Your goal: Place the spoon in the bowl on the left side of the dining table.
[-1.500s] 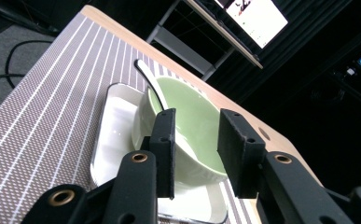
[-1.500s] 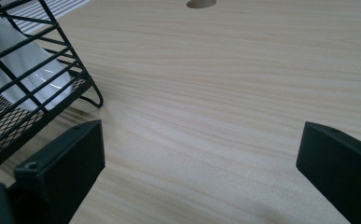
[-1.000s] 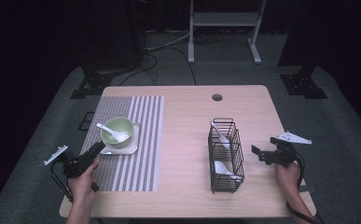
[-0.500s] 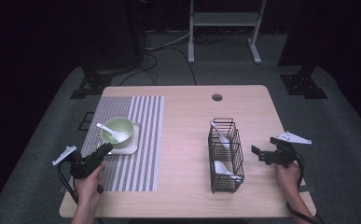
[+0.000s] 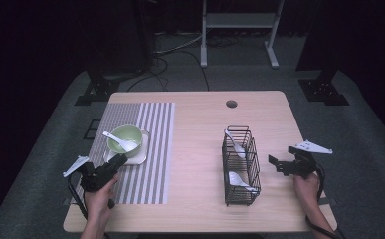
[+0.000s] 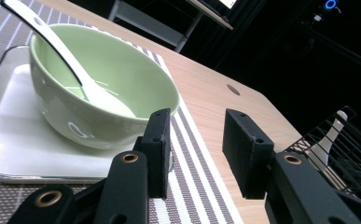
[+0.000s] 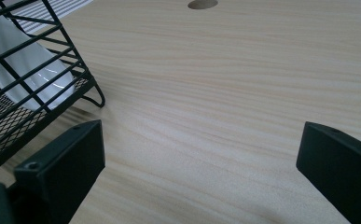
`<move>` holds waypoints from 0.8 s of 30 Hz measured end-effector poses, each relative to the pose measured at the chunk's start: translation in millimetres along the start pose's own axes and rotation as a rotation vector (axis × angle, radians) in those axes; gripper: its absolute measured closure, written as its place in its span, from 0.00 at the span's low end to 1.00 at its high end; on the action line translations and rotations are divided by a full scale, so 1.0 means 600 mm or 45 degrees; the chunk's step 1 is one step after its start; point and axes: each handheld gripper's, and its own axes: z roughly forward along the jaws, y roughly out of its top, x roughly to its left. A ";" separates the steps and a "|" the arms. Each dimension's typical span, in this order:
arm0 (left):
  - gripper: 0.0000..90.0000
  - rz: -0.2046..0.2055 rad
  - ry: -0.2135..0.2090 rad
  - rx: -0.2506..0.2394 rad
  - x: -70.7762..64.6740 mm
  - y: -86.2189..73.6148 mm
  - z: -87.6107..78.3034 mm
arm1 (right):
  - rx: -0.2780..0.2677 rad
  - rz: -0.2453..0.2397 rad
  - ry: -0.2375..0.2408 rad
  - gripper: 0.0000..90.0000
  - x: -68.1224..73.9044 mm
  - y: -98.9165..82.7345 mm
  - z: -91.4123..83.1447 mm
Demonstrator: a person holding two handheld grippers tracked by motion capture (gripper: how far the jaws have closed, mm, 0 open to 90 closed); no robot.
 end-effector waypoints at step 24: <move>0.59 0.154 -0.069 0.108 -0.060 -0.024 0.024 | -0.013 0.024 0.011 0.00 -0.003 -0.001 -0.005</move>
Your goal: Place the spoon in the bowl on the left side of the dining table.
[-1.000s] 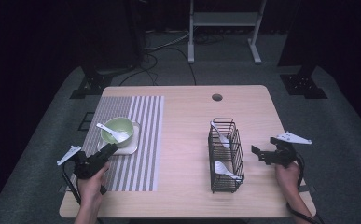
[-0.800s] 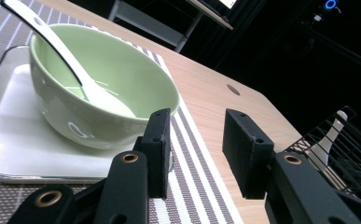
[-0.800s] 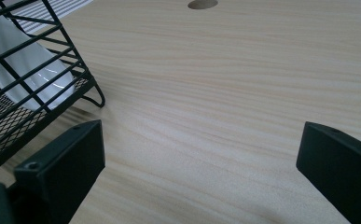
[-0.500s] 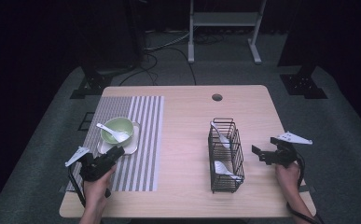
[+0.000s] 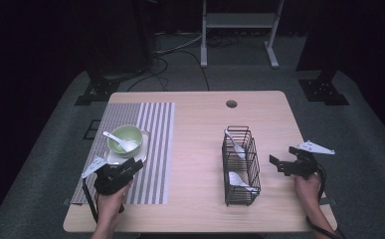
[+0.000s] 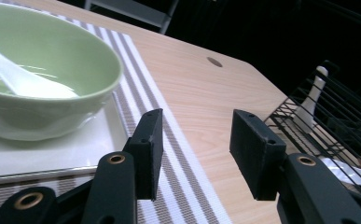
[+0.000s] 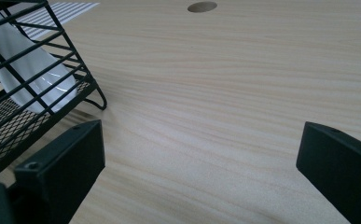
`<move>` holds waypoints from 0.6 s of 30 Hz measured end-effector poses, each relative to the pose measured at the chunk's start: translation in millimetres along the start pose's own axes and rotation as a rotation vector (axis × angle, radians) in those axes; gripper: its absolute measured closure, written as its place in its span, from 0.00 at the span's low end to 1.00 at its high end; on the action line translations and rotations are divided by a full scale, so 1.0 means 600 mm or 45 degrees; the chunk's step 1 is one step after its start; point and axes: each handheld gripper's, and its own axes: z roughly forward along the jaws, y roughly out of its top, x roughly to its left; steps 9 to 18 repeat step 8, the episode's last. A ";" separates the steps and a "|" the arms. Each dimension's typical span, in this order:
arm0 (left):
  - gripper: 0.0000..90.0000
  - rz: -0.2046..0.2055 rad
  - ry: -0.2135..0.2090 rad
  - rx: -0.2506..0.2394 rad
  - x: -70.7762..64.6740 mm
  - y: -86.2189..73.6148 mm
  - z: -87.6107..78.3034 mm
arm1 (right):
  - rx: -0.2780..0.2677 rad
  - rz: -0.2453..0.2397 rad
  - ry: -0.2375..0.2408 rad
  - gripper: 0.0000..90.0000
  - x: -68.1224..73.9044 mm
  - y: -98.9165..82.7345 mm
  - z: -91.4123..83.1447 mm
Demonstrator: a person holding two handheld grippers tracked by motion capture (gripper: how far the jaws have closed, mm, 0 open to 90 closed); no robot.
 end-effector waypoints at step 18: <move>0.50 0.060 -0.016 0.037 -0.017 -0.002 0.012 | -0.007 0.013 -0.002 0.00 -0.003 0.000 -0.001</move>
